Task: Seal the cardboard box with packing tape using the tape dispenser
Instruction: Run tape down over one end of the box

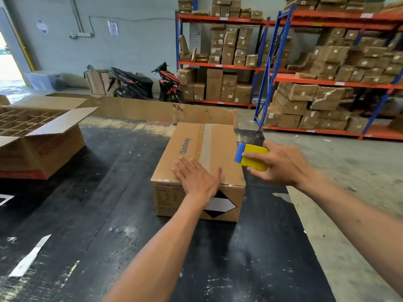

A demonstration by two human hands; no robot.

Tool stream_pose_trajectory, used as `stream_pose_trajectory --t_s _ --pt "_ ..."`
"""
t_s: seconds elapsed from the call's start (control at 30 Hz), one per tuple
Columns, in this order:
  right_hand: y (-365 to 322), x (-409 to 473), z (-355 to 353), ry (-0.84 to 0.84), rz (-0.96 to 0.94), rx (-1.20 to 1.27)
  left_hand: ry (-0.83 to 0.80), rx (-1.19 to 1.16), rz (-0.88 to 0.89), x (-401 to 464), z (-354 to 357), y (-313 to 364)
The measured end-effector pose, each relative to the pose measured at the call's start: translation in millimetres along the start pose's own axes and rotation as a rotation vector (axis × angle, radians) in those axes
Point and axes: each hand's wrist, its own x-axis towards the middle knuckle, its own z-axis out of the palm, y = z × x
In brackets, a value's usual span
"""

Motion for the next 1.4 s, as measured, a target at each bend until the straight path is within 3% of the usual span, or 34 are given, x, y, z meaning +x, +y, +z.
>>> stream_pose_trajectory --t_s 0.17,0.37,0.53,0.7,0.87,1.07,1.17,1.27,1.4 --pt "8 -3 -1 -0.027 0.053 0.001 -0.074 0.127 0.068 -8 15 7" --pt "10 -5 -3 0.035 0.112 0.033 -0.086 0.206 0.269 7 -3 -49" --pt "5 -11 -13 0.101 0.145 0.061 -0.341 0.297 0.372 35 -62 -107" --pt "-2 -5 -15 0.149 0.194 0.159 -0.303 0.161 0.339 21 -41 -30" --pt "-3 -3 -15 0.117 0.171 0.179 -0.262 0.360 0.396 11 0 -9" --pt "0 -5 -9 0.118 0.197 0.206 -0.352 0.358 0.623 35 -32 -87" --pt "2 -5 -10 0.108 0.181 0.206 -0.472 0.245 0.624 52 -71 -129" --pt "3 -3 -11 0.130 0.203 0.234 -0.416 0.307 0.592 68 -79 -125" --pt "-2 0 -12 0.154 0.203 0.257 -0.288 0.256 0.576 58 -43 -60"
